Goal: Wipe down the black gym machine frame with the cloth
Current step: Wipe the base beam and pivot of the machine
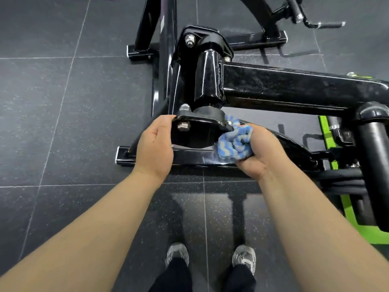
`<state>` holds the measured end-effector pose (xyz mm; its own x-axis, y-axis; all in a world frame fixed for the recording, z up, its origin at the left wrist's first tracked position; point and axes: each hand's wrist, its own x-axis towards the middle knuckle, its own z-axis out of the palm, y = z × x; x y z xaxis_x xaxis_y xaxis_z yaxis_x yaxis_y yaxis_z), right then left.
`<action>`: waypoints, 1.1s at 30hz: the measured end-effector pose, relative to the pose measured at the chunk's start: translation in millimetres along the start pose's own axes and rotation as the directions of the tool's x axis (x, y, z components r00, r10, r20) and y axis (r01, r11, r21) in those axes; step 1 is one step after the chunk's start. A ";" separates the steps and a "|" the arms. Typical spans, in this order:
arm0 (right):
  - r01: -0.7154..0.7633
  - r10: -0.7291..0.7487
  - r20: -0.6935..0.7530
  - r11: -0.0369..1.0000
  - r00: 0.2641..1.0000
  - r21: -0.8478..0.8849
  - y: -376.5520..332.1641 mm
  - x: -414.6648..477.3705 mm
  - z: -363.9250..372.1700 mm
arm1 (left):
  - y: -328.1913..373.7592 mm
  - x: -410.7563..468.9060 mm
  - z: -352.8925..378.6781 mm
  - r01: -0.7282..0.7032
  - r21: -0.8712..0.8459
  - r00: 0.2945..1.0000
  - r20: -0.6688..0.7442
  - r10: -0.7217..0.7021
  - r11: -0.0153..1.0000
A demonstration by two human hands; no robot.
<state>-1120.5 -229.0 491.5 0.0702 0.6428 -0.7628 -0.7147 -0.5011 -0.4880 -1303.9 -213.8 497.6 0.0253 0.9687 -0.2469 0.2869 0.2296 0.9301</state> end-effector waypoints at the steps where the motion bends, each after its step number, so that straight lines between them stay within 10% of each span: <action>1: 0.024 -0.024 -0.010 1.000 1.000 0.015 1.7 0.1 -3.7 | -2.0 0.4 -0.5 -0.010 -0.008 1.000 0.004 0.010 1.000; 16: -0.010 0.049 -0.118 0.950 0.992 0.311 27.4 10.3 3.6 | -33.0 -7.6 7.7 0.053 -0.031 0.995 -0.086 -0.055 0.998; 21: -0.037 0.059 -0.043 0.912 0.997 0.408 49.0 35.2 10.9 | -35.6 -24.7 20.0 0.392 -0.051 0.895 -0.209 -0.394 0.918; 24: -0.019 0.028 -0.013 0.875 1.000 0.483 57.0 31.6 9.5 | -36.4 -41.5 22.3 0.499 -0.185 0.862 0.001 -0.508 0.847; 29: 0.130 -0.102 -0.136 0.967 0.985 0.219 73.4 -9.3 5.3 | -16.5 -58.0 41.1 0.432 -0.359 0.892 0.304 -0.334 0.827; 33: -0.047 0.021 -0.168 0.987 0.986 -0.151 79.5 -19.8 21.6 | -20.0 -65.9 51.0 0.458 -0.436 0.889 0.208 -0.408 0.775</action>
<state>-1193.8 -269.0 476.9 0.1708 0.5257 -0.8333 -0.6036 -0.6126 -0.5102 -1262.5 -287.0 481.4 0.1049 0.7476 -0.6558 -0.1834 0.6627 0.7261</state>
